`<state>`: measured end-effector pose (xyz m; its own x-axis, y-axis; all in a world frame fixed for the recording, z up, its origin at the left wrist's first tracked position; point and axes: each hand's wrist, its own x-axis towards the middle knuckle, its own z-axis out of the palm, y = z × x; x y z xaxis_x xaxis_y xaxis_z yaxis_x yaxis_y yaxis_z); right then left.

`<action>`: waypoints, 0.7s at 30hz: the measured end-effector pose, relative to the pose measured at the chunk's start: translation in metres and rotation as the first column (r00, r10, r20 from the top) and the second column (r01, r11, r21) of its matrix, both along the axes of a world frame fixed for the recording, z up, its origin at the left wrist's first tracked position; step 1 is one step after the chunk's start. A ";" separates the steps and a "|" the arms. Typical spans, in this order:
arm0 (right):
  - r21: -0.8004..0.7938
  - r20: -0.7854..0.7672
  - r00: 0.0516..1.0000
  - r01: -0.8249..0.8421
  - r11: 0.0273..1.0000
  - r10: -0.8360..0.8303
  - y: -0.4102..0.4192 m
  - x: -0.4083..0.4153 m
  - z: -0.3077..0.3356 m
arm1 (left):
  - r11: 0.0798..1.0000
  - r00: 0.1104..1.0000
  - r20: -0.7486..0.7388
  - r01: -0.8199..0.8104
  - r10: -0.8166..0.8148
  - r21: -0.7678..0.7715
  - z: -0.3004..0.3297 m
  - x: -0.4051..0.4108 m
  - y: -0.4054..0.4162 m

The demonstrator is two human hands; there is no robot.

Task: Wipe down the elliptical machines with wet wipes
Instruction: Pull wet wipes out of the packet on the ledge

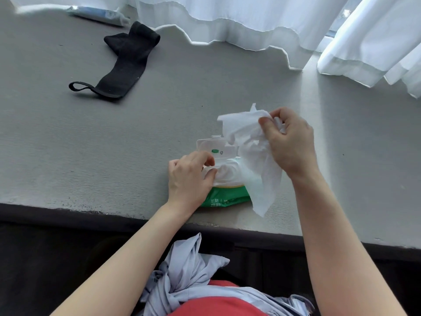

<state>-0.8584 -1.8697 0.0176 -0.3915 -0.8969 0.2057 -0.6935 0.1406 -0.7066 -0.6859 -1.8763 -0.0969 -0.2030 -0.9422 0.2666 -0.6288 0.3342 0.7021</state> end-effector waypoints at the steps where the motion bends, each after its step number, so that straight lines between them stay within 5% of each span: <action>1: 0.014 -0.010 1.000 -0.003 1.000 0.003 -0.001 -0.003 0.002 | 0.999 1.000 -0.019 0.013 -0.013 -0.038 -0.001 0.000 0.001; 7: 0.024 -0.081 0.994 -0.074 0.997 0.075 0.003 -0.003 -0.002 | 0.944 0.979 -0.011 0.193 -0.203 -0.269 0.000 0.002 0.007; 13: 0.397 -0.480 0.805 -0.157 0.904 0.350 -0.015 0.000 -0.018 | 0.988 0.992 -0.038 0.120 -0.124 -0.095 -0.003 -0.002 0.000; 21: 0.623 -0.449 0.690 -0.213 0.753 0.567 -0.042 0.017 -0.028 | 0.990 0.995 0.002 0.096 -0.096 -0.100 -0.003 -0.003 0.001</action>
<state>-0.8414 -1.9120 -0.0105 0.0627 -0.9659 -0.2513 -0.9973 -0.0510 -0.0530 -0.6890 -1.8754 -0.0996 -0.2905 -0.8870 0.3589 -0.5885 0.4613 0.6640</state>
